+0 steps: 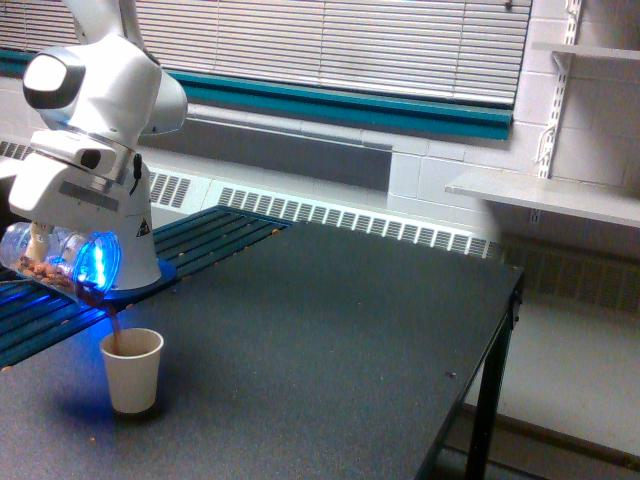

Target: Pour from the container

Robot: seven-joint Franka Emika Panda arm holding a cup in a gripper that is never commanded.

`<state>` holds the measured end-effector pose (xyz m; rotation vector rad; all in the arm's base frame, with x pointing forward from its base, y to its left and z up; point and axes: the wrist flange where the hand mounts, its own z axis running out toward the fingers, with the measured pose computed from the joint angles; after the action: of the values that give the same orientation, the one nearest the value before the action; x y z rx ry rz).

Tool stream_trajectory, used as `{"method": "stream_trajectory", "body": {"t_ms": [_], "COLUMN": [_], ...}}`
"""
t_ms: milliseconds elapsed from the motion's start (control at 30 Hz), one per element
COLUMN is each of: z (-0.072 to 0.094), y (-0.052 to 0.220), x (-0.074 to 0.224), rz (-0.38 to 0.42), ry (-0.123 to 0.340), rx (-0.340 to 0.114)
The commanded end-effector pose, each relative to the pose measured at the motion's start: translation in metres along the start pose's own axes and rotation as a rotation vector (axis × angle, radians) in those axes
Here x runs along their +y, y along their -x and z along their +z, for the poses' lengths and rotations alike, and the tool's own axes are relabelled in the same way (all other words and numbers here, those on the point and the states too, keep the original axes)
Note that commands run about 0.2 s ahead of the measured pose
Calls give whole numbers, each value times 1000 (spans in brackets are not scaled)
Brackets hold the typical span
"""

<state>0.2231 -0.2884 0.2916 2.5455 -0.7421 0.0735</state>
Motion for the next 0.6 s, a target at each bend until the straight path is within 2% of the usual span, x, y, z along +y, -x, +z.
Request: {"method": "stream_trajectory", "body": {"t_ms": [33,600], "z": [-6,-15], "y": [-4,-3], "x": [3,13], "rz": [-45,-94], "ry": [16,54], "rx": [5,-24]}}
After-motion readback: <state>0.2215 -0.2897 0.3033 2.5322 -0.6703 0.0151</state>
